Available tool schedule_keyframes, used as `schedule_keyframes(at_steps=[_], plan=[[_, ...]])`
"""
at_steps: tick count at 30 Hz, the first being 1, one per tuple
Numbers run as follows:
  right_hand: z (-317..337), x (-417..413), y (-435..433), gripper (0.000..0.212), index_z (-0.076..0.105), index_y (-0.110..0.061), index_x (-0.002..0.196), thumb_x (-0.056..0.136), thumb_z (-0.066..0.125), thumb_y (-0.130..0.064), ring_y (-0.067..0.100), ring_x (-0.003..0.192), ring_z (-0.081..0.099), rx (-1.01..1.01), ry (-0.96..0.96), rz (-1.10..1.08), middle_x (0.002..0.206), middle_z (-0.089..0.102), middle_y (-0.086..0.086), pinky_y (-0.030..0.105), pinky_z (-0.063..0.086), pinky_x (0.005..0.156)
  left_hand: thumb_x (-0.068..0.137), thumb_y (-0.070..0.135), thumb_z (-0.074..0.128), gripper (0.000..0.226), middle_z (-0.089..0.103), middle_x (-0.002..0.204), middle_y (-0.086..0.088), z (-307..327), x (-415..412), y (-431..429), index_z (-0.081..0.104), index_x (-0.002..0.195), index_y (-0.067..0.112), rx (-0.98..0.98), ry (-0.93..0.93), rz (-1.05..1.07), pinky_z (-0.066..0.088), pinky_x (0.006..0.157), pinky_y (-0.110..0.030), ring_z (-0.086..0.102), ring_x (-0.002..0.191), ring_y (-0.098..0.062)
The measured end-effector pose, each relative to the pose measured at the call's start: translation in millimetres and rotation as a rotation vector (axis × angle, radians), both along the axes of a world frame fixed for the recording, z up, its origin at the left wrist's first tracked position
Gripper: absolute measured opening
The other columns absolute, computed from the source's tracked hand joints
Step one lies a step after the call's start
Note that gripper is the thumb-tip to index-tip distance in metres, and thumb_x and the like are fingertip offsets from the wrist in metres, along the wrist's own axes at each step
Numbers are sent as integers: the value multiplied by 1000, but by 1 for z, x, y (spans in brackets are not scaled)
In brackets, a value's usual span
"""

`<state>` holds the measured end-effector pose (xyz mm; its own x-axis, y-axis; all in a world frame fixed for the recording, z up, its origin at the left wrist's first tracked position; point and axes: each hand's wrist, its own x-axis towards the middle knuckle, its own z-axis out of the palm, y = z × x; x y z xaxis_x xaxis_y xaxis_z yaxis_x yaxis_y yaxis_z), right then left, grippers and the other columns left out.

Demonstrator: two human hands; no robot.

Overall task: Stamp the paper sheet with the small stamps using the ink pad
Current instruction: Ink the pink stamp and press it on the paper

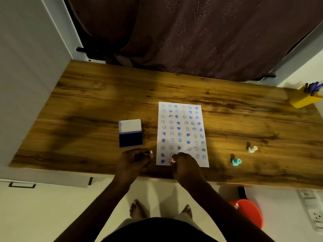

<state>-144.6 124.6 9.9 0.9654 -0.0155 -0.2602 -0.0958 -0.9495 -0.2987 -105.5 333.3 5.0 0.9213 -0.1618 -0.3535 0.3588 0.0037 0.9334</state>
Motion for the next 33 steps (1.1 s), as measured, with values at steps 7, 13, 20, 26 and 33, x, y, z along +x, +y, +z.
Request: schedule_keyframes(at_steps=[7, 13, 20, 26, 33], plan=[[1, 16, -13, 30, 73, -17, 119, 98, 62, -35, 20, 115, 67, 178, 86, -138, 127, 72, 1, 29, 53, 101, 87, 9, 80, 19, 82, 96, -3, 14, -5, -6, 80, 88, 28, 23, -14, -11, 66, 77, -42, 81, 91, -26], [11, 14, -39, 21, 77, -18, 92, 79, 86, -32, 12, 85, 73, 808, 54, -569, 87, 78, -9, 21, 59, 72, 85, 11, 82, 14, 83, 97, -8, 22, -9, -22, 82, 95, 21, -21, 47, -11, 65, 71, -28, 82, 88, -25], [38, -1, -59, 32, 72, -1, 110, 85, 82, -19, 21, 78, 73, 1394, 96, -737, 90, 78, 14, 27, 59, 68, 88, 5, 78, 26, 83, 96, -14, 41, -14, -60, 76, 114, 9, -95, 47, -86, 66, 83, -34, 81, 91, -30], [58, -17, -77, 18, 80, -19, 105, 88, 79, -27, 21, 93, 74, 1222, 26, -529, 100, 79, 7, 27, 60, 79, 88, 4, 78, 25, 83, 100, -14, 54, -16, -95, 77, 112, 9, -103, 10, -137, 65, 79, -30, 81, 93, -30], [75, -28, -104, 16, 79, -17, 106, 91, 76, -18, 14, 92, 74, 1241, -6, -454, 102, 80, 5, 26, 60, 77, 86, 1, 78, 29, 84, 99, -9, 62, -19, -125, 85, 96, 27, -107, -65, -201, 64, 75, -27, 81, 91, -30]])
